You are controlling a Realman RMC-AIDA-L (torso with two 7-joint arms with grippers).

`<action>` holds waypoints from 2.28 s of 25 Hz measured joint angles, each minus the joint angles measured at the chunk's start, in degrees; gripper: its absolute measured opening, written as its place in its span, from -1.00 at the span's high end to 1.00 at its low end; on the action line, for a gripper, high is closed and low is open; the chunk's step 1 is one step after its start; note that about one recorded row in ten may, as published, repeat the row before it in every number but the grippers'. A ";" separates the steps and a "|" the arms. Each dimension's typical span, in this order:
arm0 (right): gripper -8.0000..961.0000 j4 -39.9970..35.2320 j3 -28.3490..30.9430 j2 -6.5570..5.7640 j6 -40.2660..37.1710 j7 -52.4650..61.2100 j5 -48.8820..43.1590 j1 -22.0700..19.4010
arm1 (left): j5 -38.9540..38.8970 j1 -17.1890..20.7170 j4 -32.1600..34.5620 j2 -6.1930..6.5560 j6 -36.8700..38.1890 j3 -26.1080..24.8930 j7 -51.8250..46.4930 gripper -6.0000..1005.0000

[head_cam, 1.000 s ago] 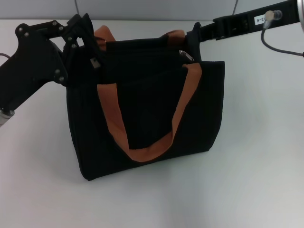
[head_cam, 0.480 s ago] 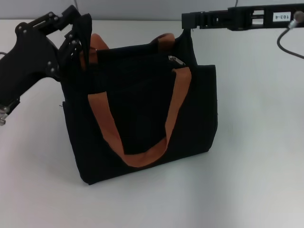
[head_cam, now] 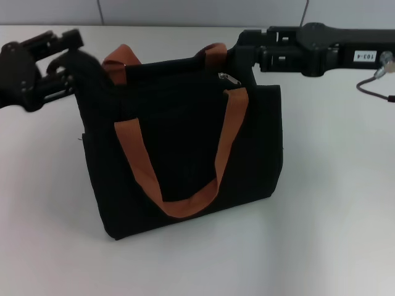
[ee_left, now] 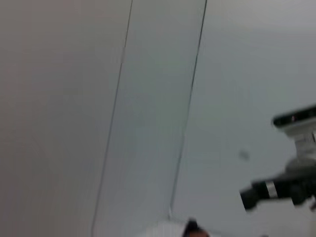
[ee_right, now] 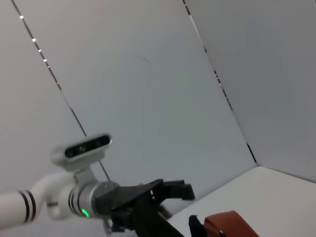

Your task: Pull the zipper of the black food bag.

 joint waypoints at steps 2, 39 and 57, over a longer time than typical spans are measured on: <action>-0.35 1.14 0.03 -0.01 0.15 -2.86 0.04 0.00 | 5.70 -0.56 2.76 2.31 2.29 0.13 -4.33 -0.36; -0.53 23.86 -0.70 -0.27 -11.61 -49.99 0.63 -5.75 | -7.52 5.21 -11.60 -4.25 6.10 26.05 19.41 -0.62; -0.71 36.39 -1.03 0.28 -2.92 -60.01 -7.60 -7.48 | 1.31 4.96 -14.21 -4.50 -2.72 26.53 19.46 -0.62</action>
